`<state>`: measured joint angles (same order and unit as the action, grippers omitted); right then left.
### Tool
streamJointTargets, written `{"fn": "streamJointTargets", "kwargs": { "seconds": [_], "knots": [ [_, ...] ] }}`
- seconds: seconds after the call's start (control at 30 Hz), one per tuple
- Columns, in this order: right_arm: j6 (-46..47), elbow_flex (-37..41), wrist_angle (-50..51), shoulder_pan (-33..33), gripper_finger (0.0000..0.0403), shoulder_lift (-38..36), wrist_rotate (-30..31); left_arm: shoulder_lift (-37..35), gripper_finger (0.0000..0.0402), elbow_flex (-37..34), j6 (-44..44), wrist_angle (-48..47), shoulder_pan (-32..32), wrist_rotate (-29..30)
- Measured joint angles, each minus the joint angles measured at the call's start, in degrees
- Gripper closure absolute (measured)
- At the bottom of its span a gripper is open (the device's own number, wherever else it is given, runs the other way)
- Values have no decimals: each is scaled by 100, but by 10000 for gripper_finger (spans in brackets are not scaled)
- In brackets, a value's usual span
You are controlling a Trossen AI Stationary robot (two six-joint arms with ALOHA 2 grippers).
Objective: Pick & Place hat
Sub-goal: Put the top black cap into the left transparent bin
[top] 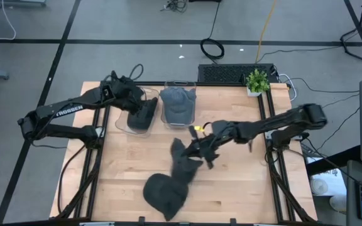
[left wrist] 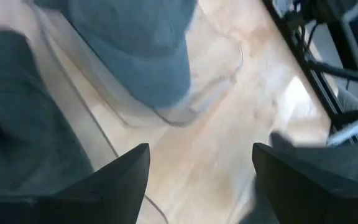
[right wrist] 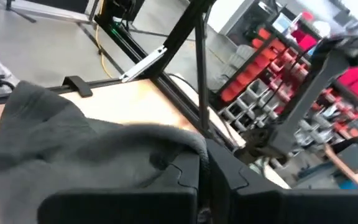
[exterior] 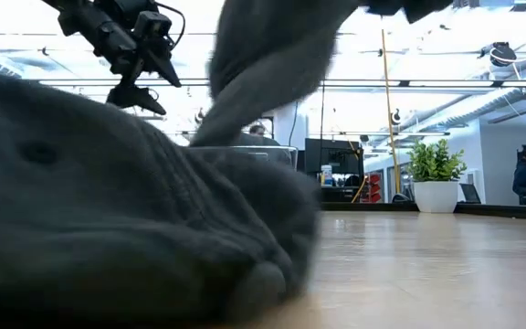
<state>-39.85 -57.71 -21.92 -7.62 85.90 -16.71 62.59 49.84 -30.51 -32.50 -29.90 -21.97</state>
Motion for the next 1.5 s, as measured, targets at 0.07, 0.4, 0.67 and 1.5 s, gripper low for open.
{"fn": "streamJointTargets", "kwargs": {
  "seconds": [0.07, 0.4, 0.67, 1.5],
  "knots": [
    [-150, 0, 245, 0, 402, -357, 2, 4, 112, -57, -72, 57, 149, 34],
    [-519, 0, 257, 322, 402, -1490, 14, 181, 114, -433, -1496, 3146, 1189, -501],
    [-818, 0, -492, 513, 403, -1603, 23, 994, 117, -454, -1983, 4657, 2069, -233],
    [-1233, -4, -743, 538, 403, -1769, 252, 2124, 117, -452, -1899, 7596, 3238, -865]
  ]
}}
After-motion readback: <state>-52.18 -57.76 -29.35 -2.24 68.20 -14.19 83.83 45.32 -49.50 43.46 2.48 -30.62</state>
